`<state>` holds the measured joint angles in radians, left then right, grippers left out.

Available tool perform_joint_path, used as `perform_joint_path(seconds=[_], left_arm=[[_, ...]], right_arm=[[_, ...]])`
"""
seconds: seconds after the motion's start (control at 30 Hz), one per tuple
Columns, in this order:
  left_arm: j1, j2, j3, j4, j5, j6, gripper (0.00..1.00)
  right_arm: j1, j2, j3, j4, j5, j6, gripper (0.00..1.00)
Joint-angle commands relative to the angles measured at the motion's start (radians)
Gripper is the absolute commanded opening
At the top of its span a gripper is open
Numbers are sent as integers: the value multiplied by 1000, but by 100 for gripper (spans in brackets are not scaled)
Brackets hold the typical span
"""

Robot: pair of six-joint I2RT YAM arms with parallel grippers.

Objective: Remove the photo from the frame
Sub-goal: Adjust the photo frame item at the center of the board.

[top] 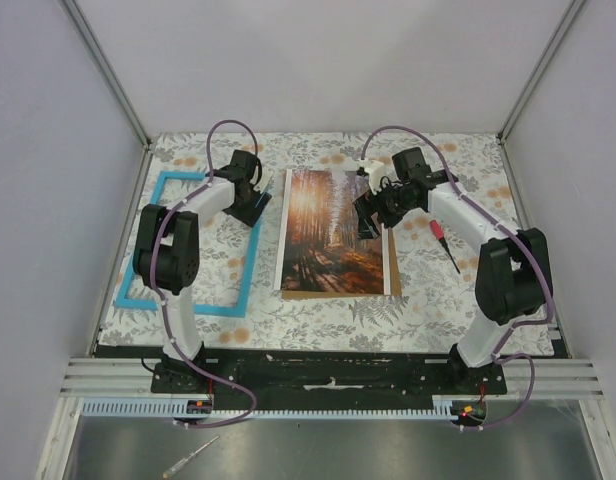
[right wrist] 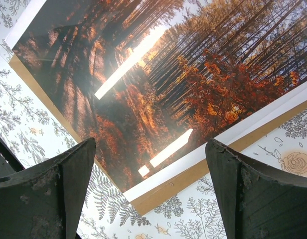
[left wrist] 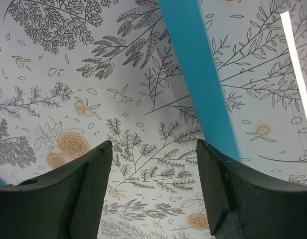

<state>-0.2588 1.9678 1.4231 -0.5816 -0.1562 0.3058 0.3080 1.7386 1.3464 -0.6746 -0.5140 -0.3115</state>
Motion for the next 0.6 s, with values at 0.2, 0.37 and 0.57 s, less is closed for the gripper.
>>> perform_joint_path(seconds=[0.2,0.37,0.57], left_arm=[[-28,19,103,-18,9,-97,75],[-26,-32,126,26,-62,-100,75],[-33,-107,140,-3,105,-128,76]], right_arm=[[-1,-73,29,-46,58,-37,98],[-38,-210,36,-123,158,-145,98],[-43,-509,-277,-22,371,-308,98]])
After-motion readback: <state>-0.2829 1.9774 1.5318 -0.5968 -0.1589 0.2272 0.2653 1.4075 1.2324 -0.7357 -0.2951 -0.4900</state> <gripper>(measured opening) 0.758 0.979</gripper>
